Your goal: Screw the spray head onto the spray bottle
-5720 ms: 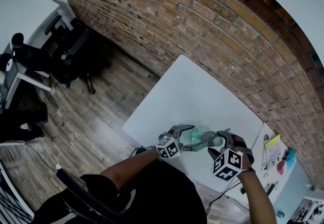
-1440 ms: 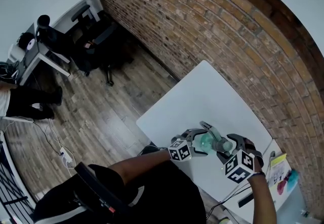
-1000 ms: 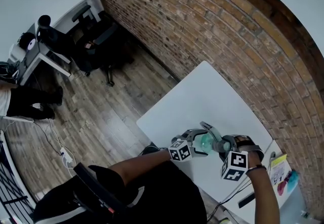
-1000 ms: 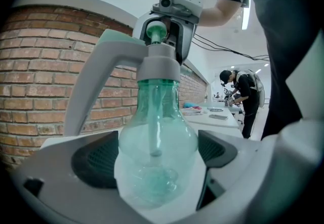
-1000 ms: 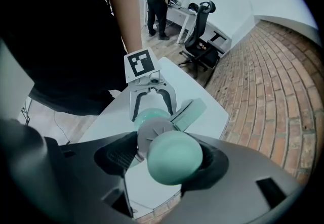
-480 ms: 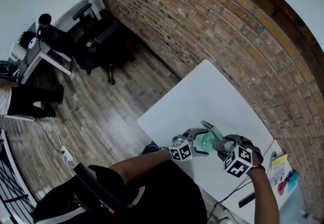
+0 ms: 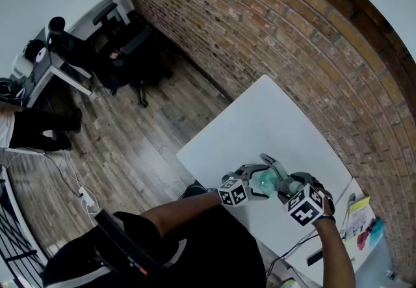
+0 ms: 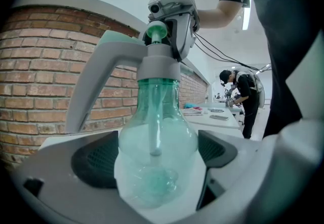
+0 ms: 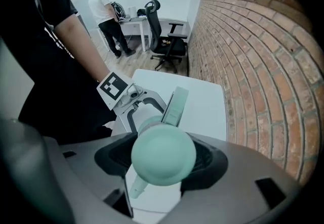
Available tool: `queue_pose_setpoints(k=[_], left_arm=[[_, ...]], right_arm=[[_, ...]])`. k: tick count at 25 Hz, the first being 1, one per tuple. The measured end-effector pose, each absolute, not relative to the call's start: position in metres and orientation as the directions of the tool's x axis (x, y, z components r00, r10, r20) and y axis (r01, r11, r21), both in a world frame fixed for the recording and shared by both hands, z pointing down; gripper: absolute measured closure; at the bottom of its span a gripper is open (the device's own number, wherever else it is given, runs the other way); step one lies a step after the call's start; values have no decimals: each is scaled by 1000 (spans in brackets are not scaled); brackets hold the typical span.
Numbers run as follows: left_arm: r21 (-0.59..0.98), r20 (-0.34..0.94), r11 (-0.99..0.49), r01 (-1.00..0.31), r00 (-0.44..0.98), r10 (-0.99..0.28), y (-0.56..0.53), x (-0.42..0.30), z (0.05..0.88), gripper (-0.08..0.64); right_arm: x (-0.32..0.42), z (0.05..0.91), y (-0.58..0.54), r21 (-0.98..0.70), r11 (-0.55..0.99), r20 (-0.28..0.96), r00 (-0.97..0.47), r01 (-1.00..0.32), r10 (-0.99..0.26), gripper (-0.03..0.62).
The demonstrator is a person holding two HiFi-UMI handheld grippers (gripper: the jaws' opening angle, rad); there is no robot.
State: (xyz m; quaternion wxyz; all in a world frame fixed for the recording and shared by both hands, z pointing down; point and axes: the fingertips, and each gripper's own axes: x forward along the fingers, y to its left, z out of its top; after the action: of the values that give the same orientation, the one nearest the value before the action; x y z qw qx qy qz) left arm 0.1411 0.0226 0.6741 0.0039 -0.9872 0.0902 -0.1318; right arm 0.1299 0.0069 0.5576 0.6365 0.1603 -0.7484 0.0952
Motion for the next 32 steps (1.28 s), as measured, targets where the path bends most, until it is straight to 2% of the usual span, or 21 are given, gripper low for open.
queue_pose_setpoints(k=[13,22,27,32], left_arm=[[-13,237,-993,-121,964,-121,29,127,656,84],[-1,244,-993,-121,963,-118,34,125,649,84],[36,198,-991,-125,973,-116,42,105,632,84],[5,110,-990,-139,984,-138,43,90,579,123]], right_arm=[[130,529,7,134,913,945,-227,-386,-235,314],[133,536,6,189,933,953,-170,-305,-249,314],[137,524,18,141,898,922,-277,-416,-272,315],[144,483,20,189,766,781,-379,-615,-497,316]])
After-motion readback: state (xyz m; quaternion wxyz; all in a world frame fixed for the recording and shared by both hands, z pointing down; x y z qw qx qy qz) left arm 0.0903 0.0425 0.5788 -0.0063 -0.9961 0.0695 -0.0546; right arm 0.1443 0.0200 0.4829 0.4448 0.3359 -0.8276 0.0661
